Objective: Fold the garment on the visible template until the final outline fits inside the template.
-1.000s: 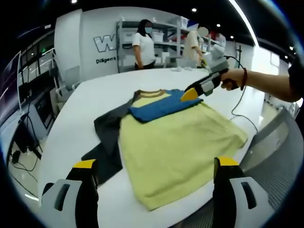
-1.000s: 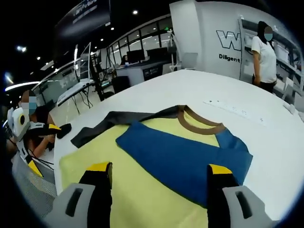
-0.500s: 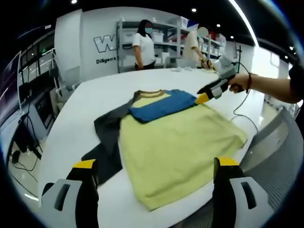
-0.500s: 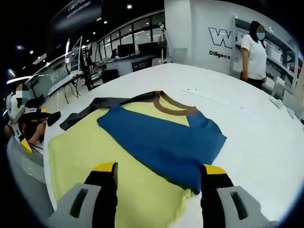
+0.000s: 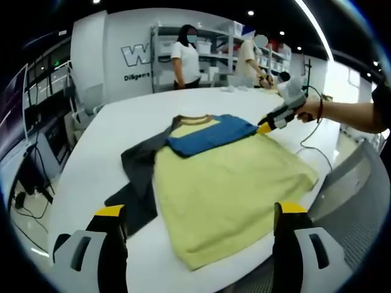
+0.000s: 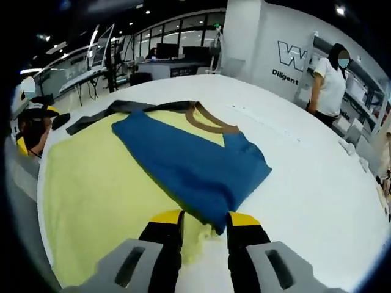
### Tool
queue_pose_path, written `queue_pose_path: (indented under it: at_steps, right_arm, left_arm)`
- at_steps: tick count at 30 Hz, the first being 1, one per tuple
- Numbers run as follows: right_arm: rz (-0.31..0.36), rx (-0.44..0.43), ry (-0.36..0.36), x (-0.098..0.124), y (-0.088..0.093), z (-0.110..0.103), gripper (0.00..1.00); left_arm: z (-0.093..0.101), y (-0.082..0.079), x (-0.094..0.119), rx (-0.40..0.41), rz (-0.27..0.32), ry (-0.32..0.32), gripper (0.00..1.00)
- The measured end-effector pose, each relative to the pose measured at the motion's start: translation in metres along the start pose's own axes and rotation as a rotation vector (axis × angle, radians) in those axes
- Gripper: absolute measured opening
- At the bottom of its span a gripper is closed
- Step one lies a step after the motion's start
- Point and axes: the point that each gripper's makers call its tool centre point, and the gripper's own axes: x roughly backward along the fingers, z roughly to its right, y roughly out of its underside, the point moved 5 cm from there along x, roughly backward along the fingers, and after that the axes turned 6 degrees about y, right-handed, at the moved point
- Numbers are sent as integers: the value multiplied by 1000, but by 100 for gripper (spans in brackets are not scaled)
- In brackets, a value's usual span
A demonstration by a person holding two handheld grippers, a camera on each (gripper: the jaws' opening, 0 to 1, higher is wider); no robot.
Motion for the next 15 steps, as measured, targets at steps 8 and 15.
queue_pose_path:
  at_steps: [8, 15]
  right_arm:
    - [3, 83, 30, -2, 6, 2, 0]
    - [-8, 161, 28, -3, 9, -3, 0]
  left_arm:
    - [-1, 0, 0, 5, 0, -5, 97]
    - [-1, 0, 0, 9, 1, -7, 97]
